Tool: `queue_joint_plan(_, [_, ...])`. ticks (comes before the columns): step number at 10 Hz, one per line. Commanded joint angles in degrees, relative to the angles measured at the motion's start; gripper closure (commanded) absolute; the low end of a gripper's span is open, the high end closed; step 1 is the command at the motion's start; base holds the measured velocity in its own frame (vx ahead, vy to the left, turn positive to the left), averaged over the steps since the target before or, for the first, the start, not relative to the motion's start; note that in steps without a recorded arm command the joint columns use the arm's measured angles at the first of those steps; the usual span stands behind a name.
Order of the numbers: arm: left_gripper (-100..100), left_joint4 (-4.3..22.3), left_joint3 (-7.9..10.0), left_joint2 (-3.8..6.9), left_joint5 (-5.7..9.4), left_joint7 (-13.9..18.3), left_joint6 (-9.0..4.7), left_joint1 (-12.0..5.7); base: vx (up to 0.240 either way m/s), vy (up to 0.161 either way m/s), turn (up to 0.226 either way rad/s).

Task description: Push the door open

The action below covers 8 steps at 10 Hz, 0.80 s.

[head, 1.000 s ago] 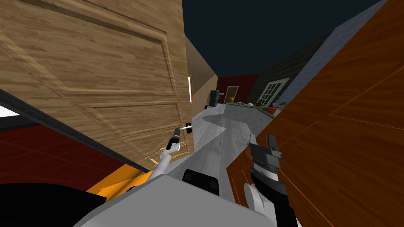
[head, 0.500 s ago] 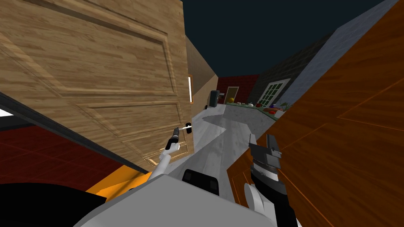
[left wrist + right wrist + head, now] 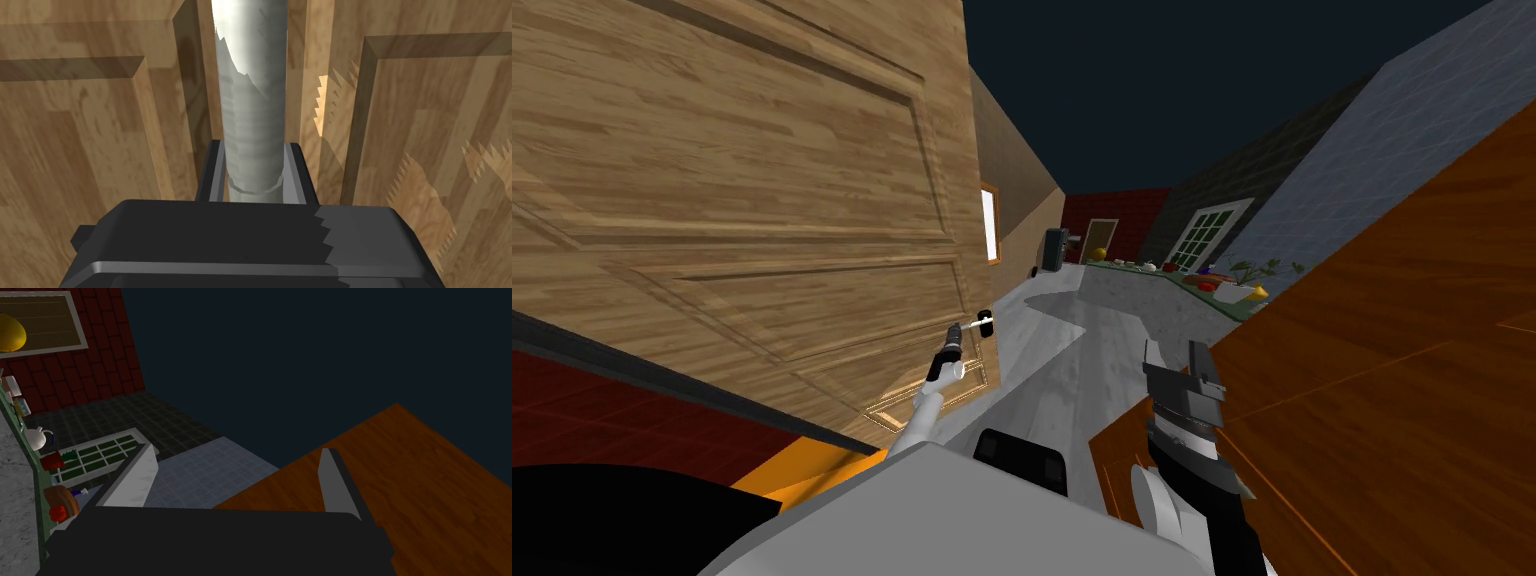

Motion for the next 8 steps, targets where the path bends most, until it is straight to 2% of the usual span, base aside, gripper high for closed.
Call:
queue_joint_plan(1, [100,1.7,0.94,1.74,0.40,0.2,-2.08,-1.12,0.044,0.013,0.006])
queue_joint_plan(2, [100,1.9,2.00,1.32,1.82,-1.4,-2.34,-1.45,0.069,-0.003,-0.009])
queue_joint_plan(6, [100,2.6,4.48,0.11,5.17,-5.2,-2.96,-2.22,0.111,-0.019,-0.001])
queue_joint_plan(8, [100,3.0,6.16,-1.04,7.43,-7.7,-3.38,-2.75,0.129,-0.030,-0.009])
